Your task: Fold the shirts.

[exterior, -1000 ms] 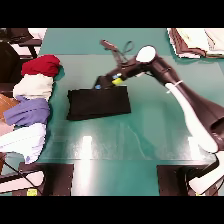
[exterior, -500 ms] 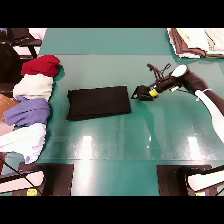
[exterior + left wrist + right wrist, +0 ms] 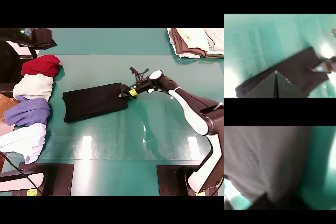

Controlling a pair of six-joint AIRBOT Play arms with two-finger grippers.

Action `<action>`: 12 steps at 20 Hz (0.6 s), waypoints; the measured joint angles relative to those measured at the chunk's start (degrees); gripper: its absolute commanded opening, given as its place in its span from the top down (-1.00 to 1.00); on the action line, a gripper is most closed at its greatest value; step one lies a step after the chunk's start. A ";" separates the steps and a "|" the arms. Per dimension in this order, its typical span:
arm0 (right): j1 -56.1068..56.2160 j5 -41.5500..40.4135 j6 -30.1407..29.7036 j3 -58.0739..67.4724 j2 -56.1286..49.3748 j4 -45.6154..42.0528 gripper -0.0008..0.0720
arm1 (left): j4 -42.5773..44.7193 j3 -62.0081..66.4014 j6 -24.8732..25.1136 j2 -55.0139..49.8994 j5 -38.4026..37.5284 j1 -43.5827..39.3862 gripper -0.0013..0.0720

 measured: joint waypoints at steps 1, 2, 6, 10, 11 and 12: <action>0.39 -0.04 -0.11 1.55 -0.72 0.76 0.94 | 0.00 0.00 0.04 -0.20 -0.02 -0.79 0.89; 0.52 -0.33 -0.20 2.80 -1.18 0.83 0.94 | 0.04 0.00 0.07 -0.39 -0.22 -1.53 0.89; -3.41 -0.87 -0.57 3.39 2.49 -1.62 0.94 | 0.02 0.00 0.09 -0.59 -1.09 -4.22 0.89; -14.49 -2.64 -0.48 -4.44 13.18 -7.15 0.94 | 0.07 0.00 0.11 -0.66 -1.62 -5.68 0.90; -18.25 -3.26 -0.31 -7.04 16.22 -8.26 0.94 | 0.07 0.00 0.11 -0.68 -1.75 -5.99 0.89; -22.67 -3.87 -0.11 -9.90 19.58 -8.92 0.94 | 0.04 0.00 0.11 -0.66 -1.75 -6.19 0.89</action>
